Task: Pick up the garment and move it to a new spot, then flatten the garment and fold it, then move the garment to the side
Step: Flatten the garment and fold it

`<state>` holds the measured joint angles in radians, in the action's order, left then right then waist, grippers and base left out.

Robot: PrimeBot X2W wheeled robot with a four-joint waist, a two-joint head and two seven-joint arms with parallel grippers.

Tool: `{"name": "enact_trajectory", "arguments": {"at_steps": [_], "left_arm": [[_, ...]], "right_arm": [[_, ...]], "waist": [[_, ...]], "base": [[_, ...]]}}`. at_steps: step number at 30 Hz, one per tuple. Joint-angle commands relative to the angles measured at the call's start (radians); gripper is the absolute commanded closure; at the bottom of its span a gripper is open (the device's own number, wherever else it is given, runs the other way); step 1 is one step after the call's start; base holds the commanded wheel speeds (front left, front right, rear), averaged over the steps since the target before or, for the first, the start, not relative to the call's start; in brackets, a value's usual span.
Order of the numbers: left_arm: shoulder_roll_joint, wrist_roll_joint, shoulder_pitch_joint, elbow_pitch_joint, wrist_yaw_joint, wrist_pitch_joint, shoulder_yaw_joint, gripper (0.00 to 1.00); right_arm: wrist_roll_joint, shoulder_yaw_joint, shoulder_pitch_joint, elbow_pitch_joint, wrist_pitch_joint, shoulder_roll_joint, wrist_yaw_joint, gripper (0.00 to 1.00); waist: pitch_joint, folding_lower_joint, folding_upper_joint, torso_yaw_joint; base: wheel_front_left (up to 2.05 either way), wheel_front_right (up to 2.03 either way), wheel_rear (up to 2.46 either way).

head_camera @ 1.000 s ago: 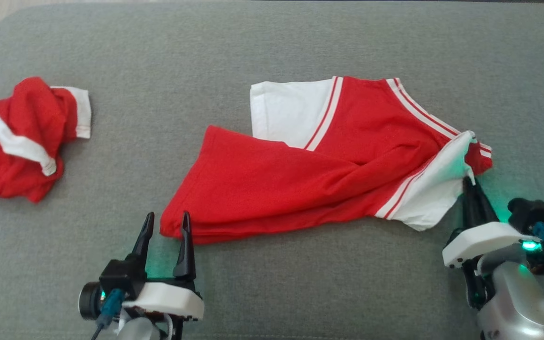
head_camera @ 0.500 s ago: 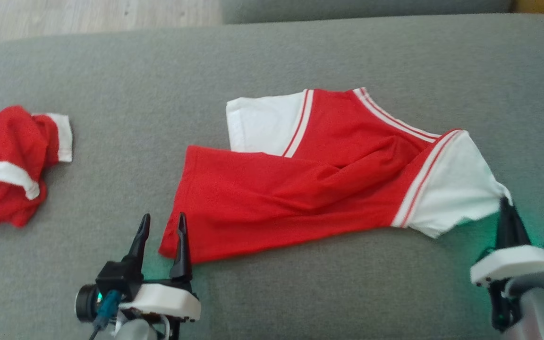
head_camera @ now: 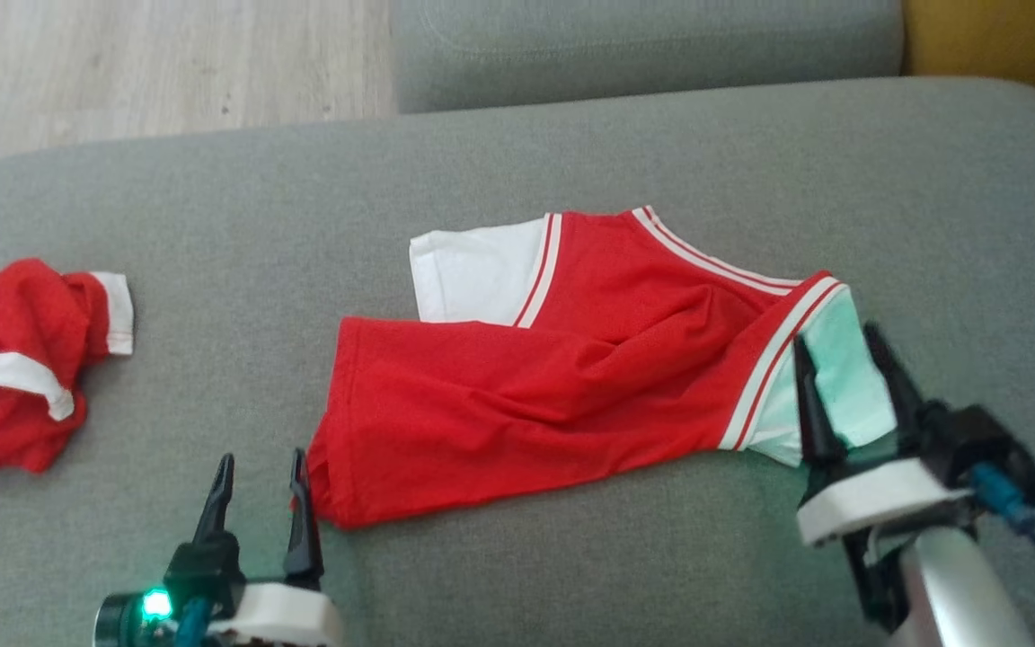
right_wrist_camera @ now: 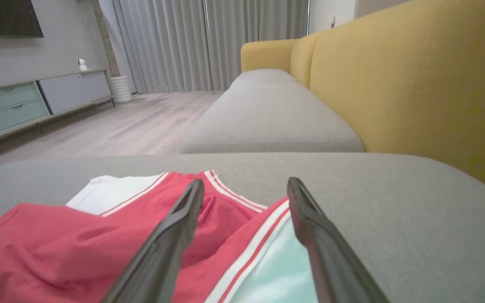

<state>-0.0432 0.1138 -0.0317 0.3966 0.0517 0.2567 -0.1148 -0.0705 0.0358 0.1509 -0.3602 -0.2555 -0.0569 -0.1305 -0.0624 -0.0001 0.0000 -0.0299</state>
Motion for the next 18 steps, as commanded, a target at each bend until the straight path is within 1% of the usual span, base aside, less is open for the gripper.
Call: {"name": "enact_trajectory", "arguments": {"at_steps": [1,6,13,16,18], "left_arm": [[-0.007,-0.012,-0.007,-0.018,0.0,0.005,0.044,0.0],[-0.007,-0.015,0.018,-0.005,-0.005,0.005,0.05,0.0],[-0.007,-0.005,0.028,0.009,-0.013,0.005,0.047,0.0],[-0.007,0.009,0.024,0.023,-0.027,0.005,0.04,0.0],[-0.007,0.022,0.019,0.043,-0.05,0.005,0.027,0.0]], "right_arm": [[-0.008,0.038,0.004,0.008,-0.006,-0.001,0.0,0.0],[-0.017,0.069,-0.018,-0.037,-0.006,0.003,0.0,0.0],[-0.027,0.071,-0.026,-0.055,-0.006,0.005,0.0,0.0],[-0.032,0.068,-0.027,-0.061,-0.006,0.006,0.0,0.0],[-0.035,0.067,-0.026,-0.063,-0.006,0.006,0.0,0.0]], "waist": [[0.019,0.0001,0.0,0.005],[0.042,0.0001,0.0,0.008],[0.054,0.0001,0.0,0.005],[0.052,0.0001,0.0,0.003],[0.047,0.0001,0.0,0.0]], "base": [[0.0,0.0,0.0],[0.0,0.0,0.0],[0.0,0.0,0.0],[0.0,0.0,0.0],[0.0,0.0,0.0]]}}
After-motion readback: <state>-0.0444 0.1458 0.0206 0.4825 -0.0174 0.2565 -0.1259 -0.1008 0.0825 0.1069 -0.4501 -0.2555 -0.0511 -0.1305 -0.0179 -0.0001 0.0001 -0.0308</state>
